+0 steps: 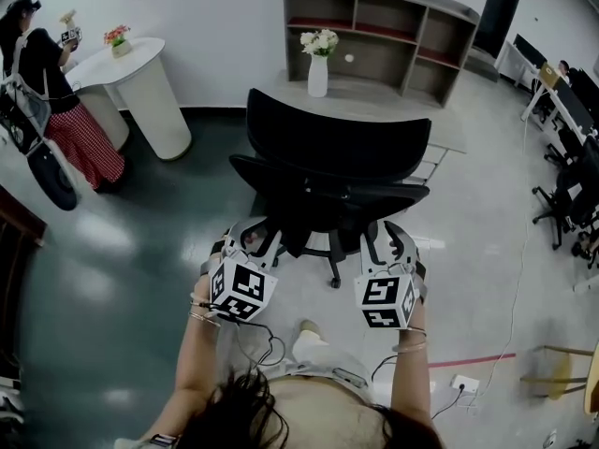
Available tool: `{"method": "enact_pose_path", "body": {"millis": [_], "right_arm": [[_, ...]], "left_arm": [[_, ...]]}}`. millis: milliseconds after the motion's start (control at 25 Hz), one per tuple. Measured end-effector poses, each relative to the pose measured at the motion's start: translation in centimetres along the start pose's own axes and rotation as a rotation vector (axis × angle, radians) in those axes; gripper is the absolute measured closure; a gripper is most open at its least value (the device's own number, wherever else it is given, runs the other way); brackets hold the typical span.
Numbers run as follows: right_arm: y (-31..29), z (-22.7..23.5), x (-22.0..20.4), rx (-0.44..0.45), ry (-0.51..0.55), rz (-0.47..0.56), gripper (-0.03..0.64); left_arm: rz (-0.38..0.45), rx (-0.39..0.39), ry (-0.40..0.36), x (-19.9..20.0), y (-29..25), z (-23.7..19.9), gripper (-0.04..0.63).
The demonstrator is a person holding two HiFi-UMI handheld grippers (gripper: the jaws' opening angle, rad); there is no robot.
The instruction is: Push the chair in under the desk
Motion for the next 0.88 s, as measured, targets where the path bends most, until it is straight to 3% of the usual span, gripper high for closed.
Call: {"method": "enact_pose_path", "body": {"millis": [880], "right_arm": [[7.9,-3.5,-0.6,0.005,-0.070,-0.021,0.503]], "left_arm": [[0.009,0.040,0.100,-0.3,7.9,4.6,0.557]]}}
Point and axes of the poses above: the fingertips, and each gripper's own axes: y backward along the fingers, z to its right, x out of its top, the point moved 9 cm from there along y, backward along the fingers, and after that the axes turned 1 degree about z, right-handed, at the moved point
